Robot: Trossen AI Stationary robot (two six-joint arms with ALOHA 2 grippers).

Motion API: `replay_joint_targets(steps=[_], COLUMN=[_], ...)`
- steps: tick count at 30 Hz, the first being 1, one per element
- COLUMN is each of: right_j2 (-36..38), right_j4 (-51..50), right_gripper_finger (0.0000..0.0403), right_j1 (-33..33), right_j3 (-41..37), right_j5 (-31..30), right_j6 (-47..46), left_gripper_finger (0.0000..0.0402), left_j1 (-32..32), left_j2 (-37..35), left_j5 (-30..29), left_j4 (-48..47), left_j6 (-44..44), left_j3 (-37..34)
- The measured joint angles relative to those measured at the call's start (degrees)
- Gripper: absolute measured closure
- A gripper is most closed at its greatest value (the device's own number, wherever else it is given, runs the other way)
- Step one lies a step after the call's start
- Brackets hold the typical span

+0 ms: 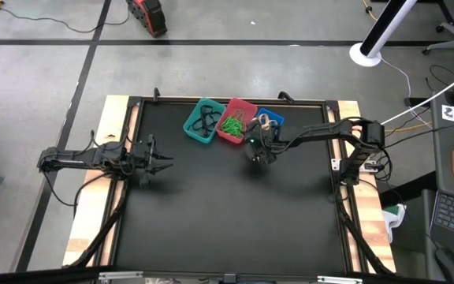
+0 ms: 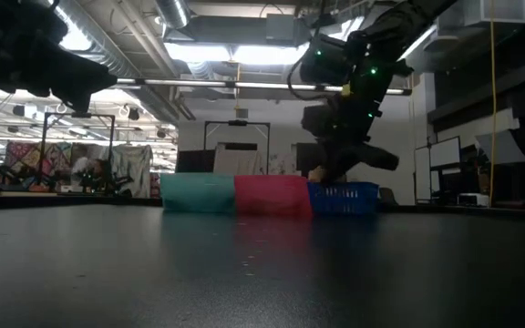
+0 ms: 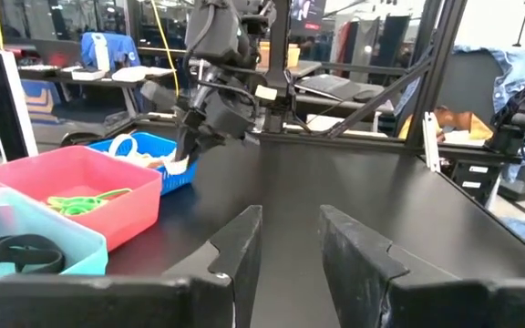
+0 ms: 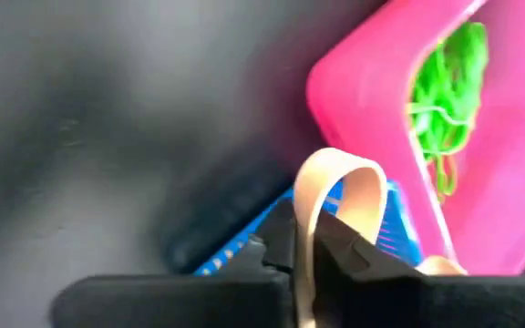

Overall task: Sort rubber bands into baskets
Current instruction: Adjust the brown rubber band

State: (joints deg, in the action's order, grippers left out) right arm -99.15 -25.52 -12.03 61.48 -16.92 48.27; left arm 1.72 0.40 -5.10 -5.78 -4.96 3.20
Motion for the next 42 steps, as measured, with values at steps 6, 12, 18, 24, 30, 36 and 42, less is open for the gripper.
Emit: replay_joint_targets(steps=[6,12,18,24,30,36,42], right_j2=[0.31,1.73,1.94,1.94,1.94,1.92,1.92], right_j4=[-1.65,-2.35,-7.68,-8.58,-8.61,-8.61,-9.05], right_gripper_finger=[0.0380,0.0393,0.0390,0.0385,0.0384,0.0384,0.0384], right_j1=[0.00,-1.14,-5.35,-9.18,-11.04,-10.86,-10.97], right_j3=[2.60,3.92,3.90,3.88,3.86,3.84,3.84], right_j5=[-3.61,-7.03,-8.07,-8.09,-8.03,-7.96,-7.96], right_j6=[-0.26,-0.01,0.01,0.02,0.02,0.02,0.02], left_gripper_finger=[0.0293,0.0293,0.0293,0.0293,0.0293,0.0293,0.0292], left_j1=[0.00,0.02,0.01,0.02,0.01,0.02,0.01], left_j2=[0.00,0.01,0.00,0.00,0.00,0.00,0.00], left_j5=[0.02,0.02,0.02,0.01,0.02,0.02,0.02], left_j4=[-0.14,-0.74,-0.68,-0.61,-0.60,-0.59,-0.59], left_j6=[-1.39,-1.13,-0.93,-0.92,-0.95,-0.98,-1.08], left_j3=[0.00,0.00,0.00,0.00,0.00,0.00,0.00])
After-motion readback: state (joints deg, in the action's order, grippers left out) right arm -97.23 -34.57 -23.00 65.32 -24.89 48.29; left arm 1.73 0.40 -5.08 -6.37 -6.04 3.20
